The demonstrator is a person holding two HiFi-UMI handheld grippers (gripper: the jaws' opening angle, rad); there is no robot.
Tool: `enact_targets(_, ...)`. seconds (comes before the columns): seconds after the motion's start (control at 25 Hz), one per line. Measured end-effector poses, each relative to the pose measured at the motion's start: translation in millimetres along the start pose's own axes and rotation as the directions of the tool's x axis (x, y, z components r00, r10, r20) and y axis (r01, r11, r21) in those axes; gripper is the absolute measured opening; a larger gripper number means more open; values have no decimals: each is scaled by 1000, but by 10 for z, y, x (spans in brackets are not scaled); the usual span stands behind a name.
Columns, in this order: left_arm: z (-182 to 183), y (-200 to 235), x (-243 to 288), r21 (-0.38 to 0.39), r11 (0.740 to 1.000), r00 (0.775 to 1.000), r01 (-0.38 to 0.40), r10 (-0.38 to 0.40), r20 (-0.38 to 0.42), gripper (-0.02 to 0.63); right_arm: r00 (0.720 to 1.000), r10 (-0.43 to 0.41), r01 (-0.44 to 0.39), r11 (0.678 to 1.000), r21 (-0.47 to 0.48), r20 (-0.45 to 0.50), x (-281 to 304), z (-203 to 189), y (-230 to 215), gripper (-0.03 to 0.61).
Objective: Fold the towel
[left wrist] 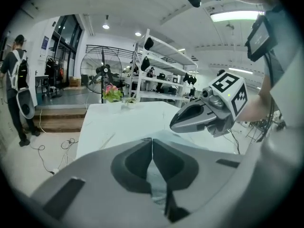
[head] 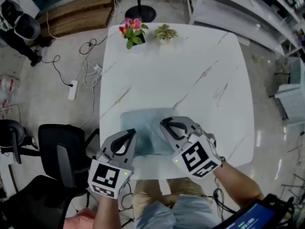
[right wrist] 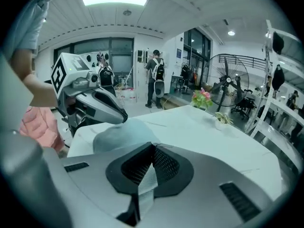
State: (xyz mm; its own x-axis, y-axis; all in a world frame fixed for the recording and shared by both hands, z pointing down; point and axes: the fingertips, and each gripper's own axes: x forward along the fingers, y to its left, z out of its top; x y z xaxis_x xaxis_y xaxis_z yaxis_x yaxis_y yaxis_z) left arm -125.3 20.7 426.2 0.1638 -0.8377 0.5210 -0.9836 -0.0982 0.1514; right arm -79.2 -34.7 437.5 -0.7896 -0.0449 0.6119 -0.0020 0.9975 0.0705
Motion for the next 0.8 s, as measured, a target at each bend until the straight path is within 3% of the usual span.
enact_targets(0.24, -597, -248, 44, 114, 992, 987, 45, -27, -156, 9, 994, 61, -67, 996, -63, -91, 82, -339, 409, 18)
enact_targets(0.4, -735, -224, -25, 38, 997, 989, 70, -64, -134, 8, 993, 63, -70, 995, -69, -100, 93, -508, 431, 18)
enact_targets(0.68, -782, -177, -59, 4, 997, 989, 77, -76, -125, 8, 993, 74, -79, 995, -58, -91, 104, -575, 399, 18)
enact_targets(0.8, -637, -195, -115, 28, 998, 993, 54, -51, -104, 8, 996, 82, -84, 995, -60, -36, 12, -354, 398, 18)
